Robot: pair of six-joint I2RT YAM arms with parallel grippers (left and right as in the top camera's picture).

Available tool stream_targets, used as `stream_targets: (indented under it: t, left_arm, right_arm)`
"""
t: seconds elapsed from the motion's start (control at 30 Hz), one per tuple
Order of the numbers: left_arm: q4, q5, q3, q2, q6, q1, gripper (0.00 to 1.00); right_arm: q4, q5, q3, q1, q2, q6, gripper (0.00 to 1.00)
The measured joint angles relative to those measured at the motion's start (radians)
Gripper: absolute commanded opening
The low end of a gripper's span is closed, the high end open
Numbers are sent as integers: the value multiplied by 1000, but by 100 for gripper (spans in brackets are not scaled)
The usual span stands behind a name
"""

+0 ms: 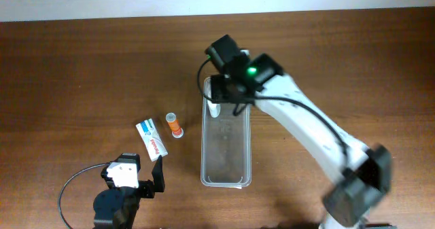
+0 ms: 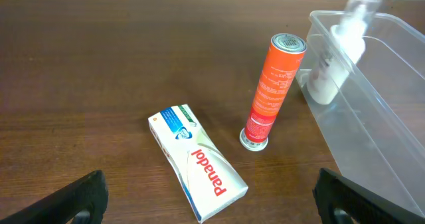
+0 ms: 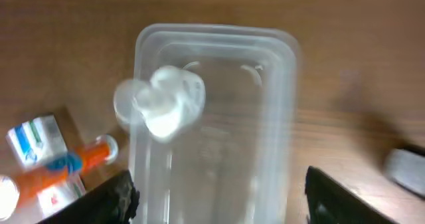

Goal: Pack container
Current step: 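Carry the white bottle into the container and release it, then move the right gripper to the dark bottle and grasp it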

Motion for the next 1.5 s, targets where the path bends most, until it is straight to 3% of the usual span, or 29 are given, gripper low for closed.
stream_targets:
  t: [0.23,0.47,0.77,0.93,1.2,1.5]
  left_arm:
    - [0,0,0,0,0,0,99]
    - [0,0,0,0,0,0,99]
    - [0,0,0,0,0,0,99]
    - [0,0,0,0,0,0,99]
    - [0,0,0,0,0,0,99]
    - [0,0,0,0,0,0,99]
  right_arm:
    - [-257,86,34,-120,-172,-16,78]
    - [-291,77,-50,-352,-163,-51,78]
    - [-108,-88,-323,-527,-159,-176,64]
    - [18,-164,-431,-543,-152,-243,63]
    - [79,-160,-492,-543,-151,-242,63]
    - [124,-147,-511,-543,-150,-230,39]
